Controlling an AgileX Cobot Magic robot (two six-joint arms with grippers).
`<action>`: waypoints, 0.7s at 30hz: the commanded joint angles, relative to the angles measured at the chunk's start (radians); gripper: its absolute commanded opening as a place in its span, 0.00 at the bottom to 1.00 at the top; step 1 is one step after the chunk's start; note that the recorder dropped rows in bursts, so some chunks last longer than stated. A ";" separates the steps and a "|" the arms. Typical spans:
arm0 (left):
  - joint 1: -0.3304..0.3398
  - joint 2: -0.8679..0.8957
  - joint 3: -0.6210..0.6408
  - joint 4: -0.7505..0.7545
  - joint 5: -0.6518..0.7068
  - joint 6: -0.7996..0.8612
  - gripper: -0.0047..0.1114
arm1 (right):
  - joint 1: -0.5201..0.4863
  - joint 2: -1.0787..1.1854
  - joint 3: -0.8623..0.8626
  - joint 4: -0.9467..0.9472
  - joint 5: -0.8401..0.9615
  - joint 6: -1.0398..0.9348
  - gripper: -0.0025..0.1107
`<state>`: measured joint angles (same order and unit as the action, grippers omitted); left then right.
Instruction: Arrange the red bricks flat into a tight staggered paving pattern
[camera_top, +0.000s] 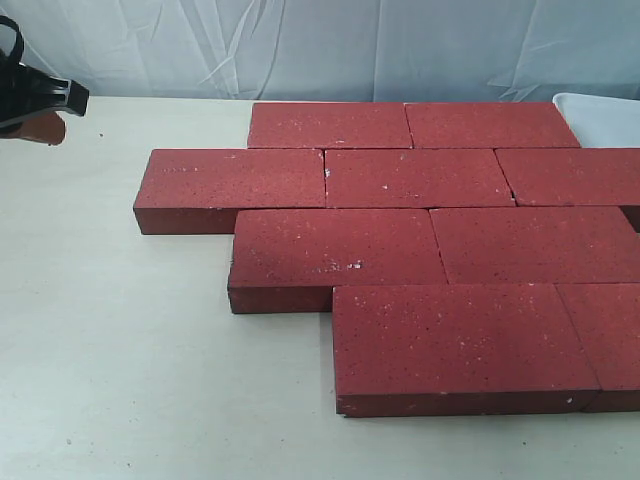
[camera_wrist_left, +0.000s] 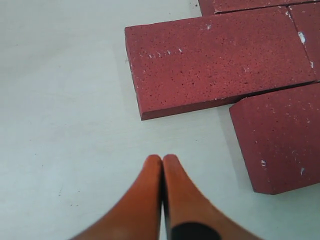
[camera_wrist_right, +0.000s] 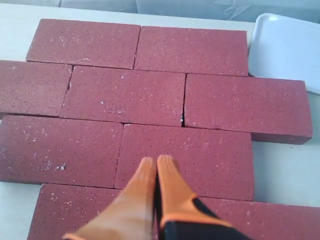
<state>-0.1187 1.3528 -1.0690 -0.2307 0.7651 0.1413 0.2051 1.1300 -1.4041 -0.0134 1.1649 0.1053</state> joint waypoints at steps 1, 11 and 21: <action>-0.001 -0.010 0.004 0.007 -0.006 0.000 0.04 | -0.005 -0.104 0.052 -0.047 -0.022 0.021 0.02; -0.001 -0.010 0.004 0.007 -0.008 0.000 0.04 | -0.005 -0.404 0.365 -0.101 -0.276 0.050 0.02; -0.001 -0.010 0.004 0.007 -0.008 0.000 0.04 | -0.005 -0.718 0.627 -0.124 -0.456 0.050 0.02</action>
<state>-0.1187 1.3528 -1.0690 -0.2307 0.7651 0.1413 0.2051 0.4889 -0.8250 -0.1108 0.7514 0.1538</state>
